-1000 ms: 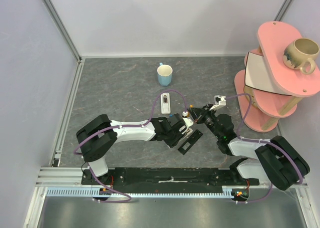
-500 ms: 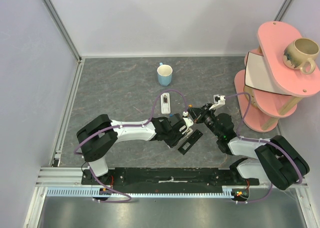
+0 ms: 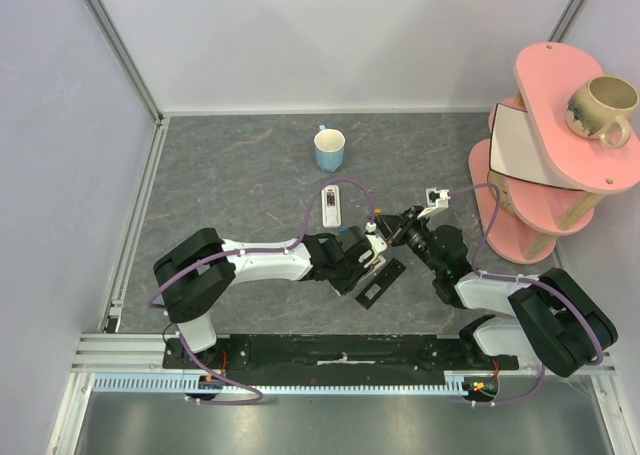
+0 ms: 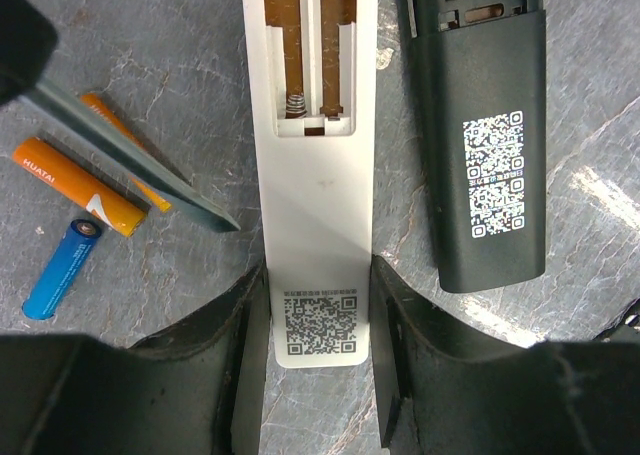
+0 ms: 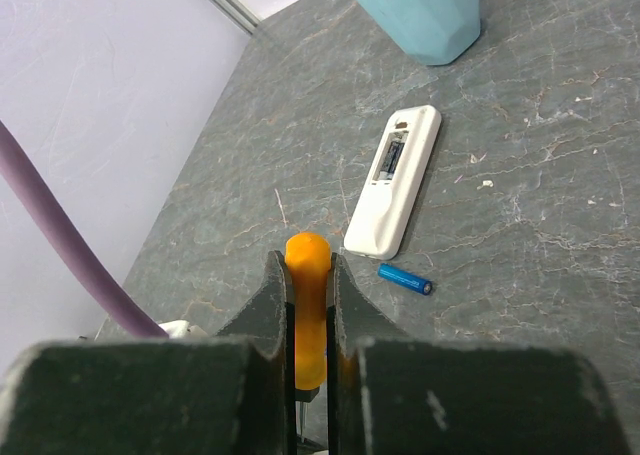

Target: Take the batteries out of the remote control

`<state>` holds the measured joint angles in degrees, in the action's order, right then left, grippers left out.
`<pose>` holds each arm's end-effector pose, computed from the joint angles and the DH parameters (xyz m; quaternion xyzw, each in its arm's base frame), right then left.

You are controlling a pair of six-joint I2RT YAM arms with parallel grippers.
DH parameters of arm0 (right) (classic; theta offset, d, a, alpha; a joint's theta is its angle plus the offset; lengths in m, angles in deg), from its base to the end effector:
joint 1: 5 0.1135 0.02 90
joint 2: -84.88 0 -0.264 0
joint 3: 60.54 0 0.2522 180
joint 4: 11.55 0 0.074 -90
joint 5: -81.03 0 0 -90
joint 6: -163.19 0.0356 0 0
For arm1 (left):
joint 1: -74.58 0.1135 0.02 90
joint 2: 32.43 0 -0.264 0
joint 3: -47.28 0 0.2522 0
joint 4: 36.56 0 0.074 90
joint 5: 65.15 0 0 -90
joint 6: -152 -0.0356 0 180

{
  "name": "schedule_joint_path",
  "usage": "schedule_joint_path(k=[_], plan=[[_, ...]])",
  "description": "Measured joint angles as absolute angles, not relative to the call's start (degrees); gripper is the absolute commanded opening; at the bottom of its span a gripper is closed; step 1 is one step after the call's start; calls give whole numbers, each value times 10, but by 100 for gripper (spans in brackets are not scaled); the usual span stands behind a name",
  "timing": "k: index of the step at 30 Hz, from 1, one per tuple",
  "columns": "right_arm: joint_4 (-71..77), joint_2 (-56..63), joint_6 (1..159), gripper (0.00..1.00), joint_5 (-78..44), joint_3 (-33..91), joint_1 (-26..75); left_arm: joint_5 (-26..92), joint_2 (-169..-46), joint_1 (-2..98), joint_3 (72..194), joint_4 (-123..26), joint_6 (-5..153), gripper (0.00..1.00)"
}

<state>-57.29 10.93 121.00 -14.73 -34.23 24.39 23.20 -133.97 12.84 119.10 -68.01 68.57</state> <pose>0.1954 0.1142 0.1772 0.0804 0.7142 0.4614 0.5202 0.1641 -0.3031 0.1511 0.4453 0.8600 -0.1282 0.2138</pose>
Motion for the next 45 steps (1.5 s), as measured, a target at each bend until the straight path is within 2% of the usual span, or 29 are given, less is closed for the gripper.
schedule_joint_path(k=[1,5,9,14,20,25,35,45], plan=[[-573,109,1210,0,-147,-342,244,232,-1340,128,1191,-680,686,34],[-573,110,1212,0,-147,-342,242,232,-1340,128,1191,-680,686,19],[-568,120,1212,0,-145,-343,235,232,-1333,128,1188,-676,686,10],[-491,229,1199,0,-118,-345,226,237,-1307,134,1157,-639,686,3],[-359,408,1153,0,-57,-334,225,217,-1258,159,1120,-628,686,2],[-276,482,1119,0,-21,-315,225,203,-1170,182,1119,-625,686,2],[-216,483,1095,0,-2,-311,225,162,-1075,326,1115,-634,708,2],[-205,473,1091,0,-2,-311,225,129,-1114,455,1113,-672,769,2]])
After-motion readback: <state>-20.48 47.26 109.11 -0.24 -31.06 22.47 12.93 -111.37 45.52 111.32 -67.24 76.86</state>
